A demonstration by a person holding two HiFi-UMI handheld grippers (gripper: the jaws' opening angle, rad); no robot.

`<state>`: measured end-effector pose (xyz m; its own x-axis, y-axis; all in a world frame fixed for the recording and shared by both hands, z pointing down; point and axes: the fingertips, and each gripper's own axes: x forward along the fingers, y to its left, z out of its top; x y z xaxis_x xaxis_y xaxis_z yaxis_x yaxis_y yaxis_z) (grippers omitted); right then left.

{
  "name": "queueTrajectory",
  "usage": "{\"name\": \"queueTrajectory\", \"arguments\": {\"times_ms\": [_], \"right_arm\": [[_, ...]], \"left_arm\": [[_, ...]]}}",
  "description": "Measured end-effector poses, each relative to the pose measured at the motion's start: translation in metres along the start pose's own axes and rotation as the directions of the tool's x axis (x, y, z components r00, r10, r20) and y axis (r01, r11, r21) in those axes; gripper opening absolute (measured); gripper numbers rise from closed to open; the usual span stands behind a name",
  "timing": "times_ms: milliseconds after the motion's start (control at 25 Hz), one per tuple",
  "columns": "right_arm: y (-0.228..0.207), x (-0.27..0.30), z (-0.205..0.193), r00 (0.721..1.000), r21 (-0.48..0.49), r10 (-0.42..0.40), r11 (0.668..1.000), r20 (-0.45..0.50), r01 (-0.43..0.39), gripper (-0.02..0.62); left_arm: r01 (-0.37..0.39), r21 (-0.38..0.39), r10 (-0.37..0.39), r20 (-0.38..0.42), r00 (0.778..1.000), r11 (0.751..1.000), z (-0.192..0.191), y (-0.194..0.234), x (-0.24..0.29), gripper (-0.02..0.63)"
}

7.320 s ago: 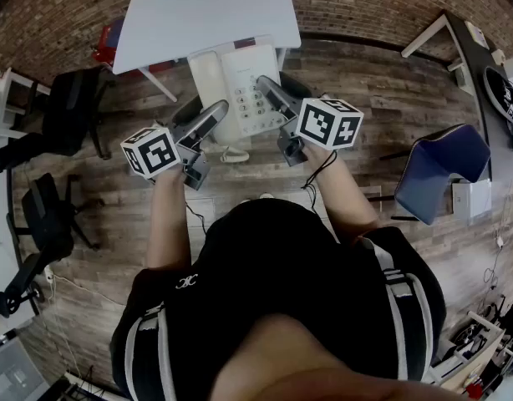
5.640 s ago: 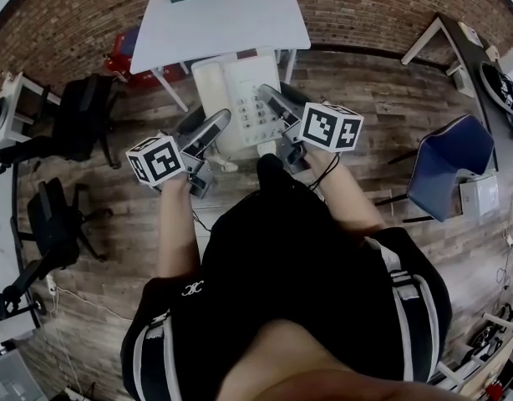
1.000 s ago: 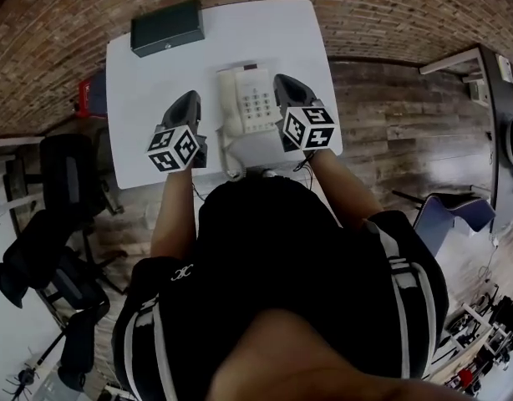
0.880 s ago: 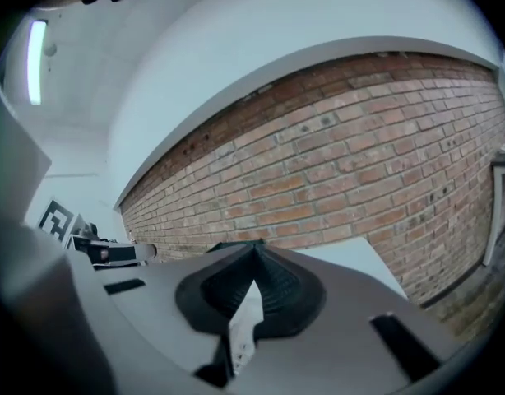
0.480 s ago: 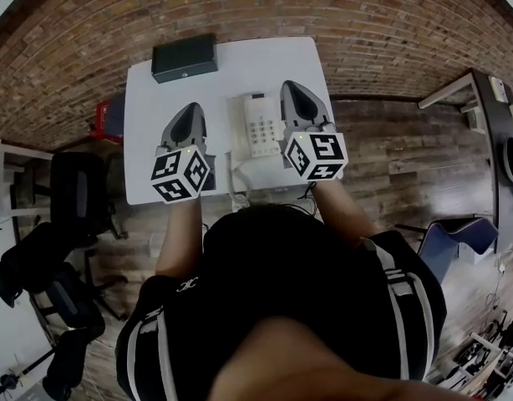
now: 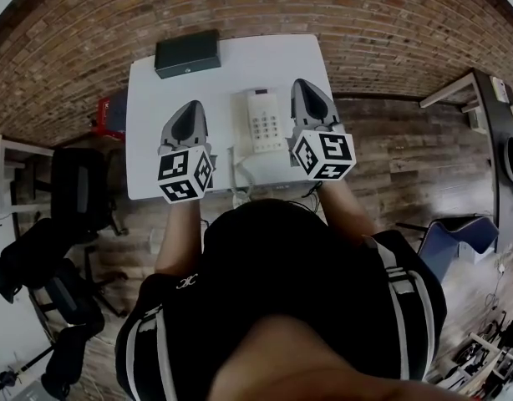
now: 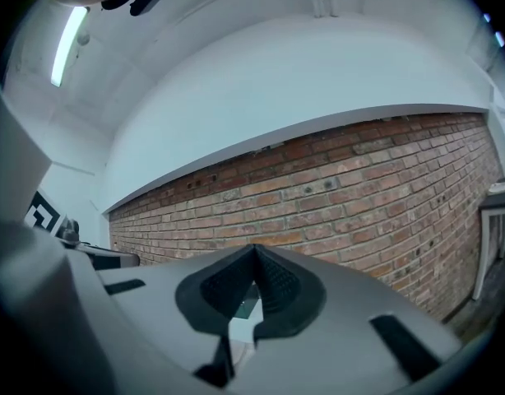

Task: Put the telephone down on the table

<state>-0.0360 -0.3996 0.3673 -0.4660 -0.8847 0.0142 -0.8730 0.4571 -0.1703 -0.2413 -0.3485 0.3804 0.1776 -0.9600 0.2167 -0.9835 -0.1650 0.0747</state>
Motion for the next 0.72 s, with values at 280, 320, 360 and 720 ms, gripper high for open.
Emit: {"name": "queueTrajectory", "arguments": {"times_ms": [280, 320, 360, 720], "right_arm": [[-0.004, 0.000, 0.000, 1.000, -0.006, -0.007, 1.000, -0.003, 0.007, -0.002], [-0.004, 0.001, -0.001, 1.000, -0.005, -0.007, 1.000, -0.005, 0.007, -0.002], [-0.004, 0.001, -0.002, 1.000, -0.004, -0.005, 1.000, -0.008, 0.005, -0.002], [0.000, 0.007, -0.009, 0.999, 0.006, 0.029, 1.000, -0.020, -0.029, -0.002]], "left_arm": [[0.007, -0.008, -0.007, -0.015, 1.000, 1.000, -0.002, 0.001, 0.004, 0.004], [0.007, -0.010, -0.007, -0.018, 1.000, 1.000, -0.003, 0.001, 0.005, 0.004], [0.007, -0.013, -0.008, -0.021, 1.000, 1.000, -0.004, 0.001, 0.006, 0.005], [0.020, -0.022, -0.022, -0.054, 0.998, 1.000, -0.011, -0.001, 0.014, 0.005]]}}
